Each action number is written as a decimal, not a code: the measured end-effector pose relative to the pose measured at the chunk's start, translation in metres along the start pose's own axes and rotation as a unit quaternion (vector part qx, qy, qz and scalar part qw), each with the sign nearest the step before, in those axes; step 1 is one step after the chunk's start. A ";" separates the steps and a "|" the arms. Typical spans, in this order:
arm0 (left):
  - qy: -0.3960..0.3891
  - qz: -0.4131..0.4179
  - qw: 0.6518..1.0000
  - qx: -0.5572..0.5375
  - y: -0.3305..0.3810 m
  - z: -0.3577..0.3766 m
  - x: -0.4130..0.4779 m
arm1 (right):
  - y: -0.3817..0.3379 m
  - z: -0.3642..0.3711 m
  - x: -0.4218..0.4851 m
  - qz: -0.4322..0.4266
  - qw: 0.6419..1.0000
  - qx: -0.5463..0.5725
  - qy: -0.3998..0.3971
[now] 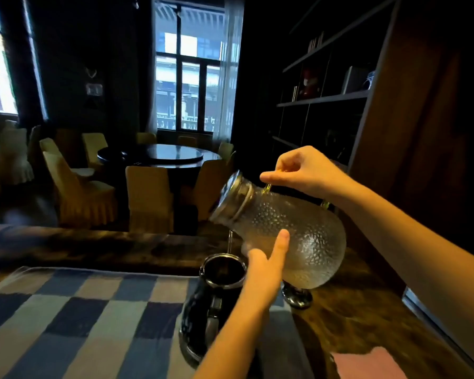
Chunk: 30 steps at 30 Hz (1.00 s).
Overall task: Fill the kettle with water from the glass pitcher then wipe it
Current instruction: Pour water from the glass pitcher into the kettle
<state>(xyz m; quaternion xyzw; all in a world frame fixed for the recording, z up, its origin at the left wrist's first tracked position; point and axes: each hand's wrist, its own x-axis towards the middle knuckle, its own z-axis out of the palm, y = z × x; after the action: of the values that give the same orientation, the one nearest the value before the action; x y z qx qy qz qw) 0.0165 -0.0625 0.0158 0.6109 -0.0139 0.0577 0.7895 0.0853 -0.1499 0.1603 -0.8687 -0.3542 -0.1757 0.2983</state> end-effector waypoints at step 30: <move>0.063 -0.129 0.955 -0.259 -0.034 0.041 0.009 | 0.000 0.057 0.014 -0.101 0.925 -0.366 -0.027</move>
<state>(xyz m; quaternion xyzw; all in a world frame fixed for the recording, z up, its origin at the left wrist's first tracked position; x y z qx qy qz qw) 0.0311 -0.1101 -0.0056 0.3770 0.1008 -0.0118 0.9206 0.1002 -0.1058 0.1241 -0.8813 -0.3594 -0.2991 -0.0690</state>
